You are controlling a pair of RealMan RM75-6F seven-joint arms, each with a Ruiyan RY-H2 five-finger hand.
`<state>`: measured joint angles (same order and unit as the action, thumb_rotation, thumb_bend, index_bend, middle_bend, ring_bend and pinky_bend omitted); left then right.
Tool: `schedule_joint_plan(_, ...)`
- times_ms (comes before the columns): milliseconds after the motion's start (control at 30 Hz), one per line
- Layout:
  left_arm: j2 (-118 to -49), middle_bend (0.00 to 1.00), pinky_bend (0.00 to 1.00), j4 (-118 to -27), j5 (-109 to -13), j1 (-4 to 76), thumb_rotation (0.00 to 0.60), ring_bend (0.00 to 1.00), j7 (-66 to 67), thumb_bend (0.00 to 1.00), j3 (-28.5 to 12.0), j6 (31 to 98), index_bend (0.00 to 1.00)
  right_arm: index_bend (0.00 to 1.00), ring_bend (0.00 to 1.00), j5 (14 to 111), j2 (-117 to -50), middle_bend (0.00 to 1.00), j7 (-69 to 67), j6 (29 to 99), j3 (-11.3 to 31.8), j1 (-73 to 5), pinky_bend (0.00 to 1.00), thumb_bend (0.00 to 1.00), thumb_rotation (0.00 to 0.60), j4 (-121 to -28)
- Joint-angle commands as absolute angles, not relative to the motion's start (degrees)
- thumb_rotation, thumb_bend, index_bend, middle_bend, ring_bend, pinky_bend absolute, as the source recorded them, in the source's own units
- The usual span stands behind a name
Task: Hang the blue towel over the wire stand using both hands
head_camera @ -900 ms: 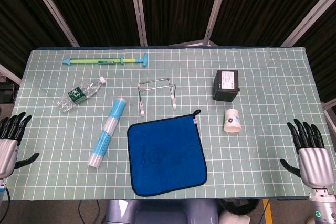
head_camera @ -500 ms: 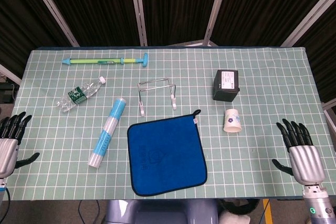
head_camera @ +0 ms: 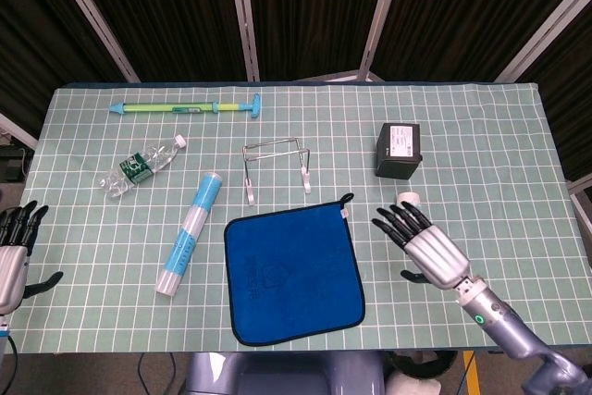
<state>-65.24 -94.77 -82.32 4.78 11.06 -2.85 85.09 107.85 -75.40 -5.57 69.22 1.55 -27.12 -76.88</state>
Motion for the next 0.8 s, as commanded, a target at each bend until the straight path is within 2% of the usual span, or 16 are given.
schedule_joint_plan(33,-65.9,0.0,0.0,-94.7,-82.3,4.6,0.6,0.0,12.4,0.0,-2.7,85.4,0.0,0.05,0.0,111.6,-79.8,0.0,-8.7,66.3,0.1,-32.3,0.0,0.0,0.6,-70.5)
schedule_joint_plan(367,-66.5,0.0,0.0,-95.9,-81.7,4.9,0.6,0.0,14.7,0.0,-2.9,85.0,0.0,0.07,0.0,113.8,-87.6,0.0,-10.6,67.0,-2.2,-37.5,0.0,0.0,0.6,-58.7)
schedule_joint_plan(600,-66.5,0.0,0.0,-96.2,-81.4,5.0,0.6,0.0,14.9,0.0,-2.6,84.2,0.0,0.07,0.0,114.3,-90.7,0.0,-6.8,68.0,-3.6,-39.1,0.0,0.0,0.6,-55.1)
schedule_joint_plan(800,-66.5,0.0,0.0,-96.1,-81.3,4.9,0.6,0.0,15.0,0.0,-2.5,84.1,0.0,0.07,0.0,112.7,-92.4,0.0,-6.4,65.8,-4.6,-40.3,0.0,0.0,0.6,-52.5)
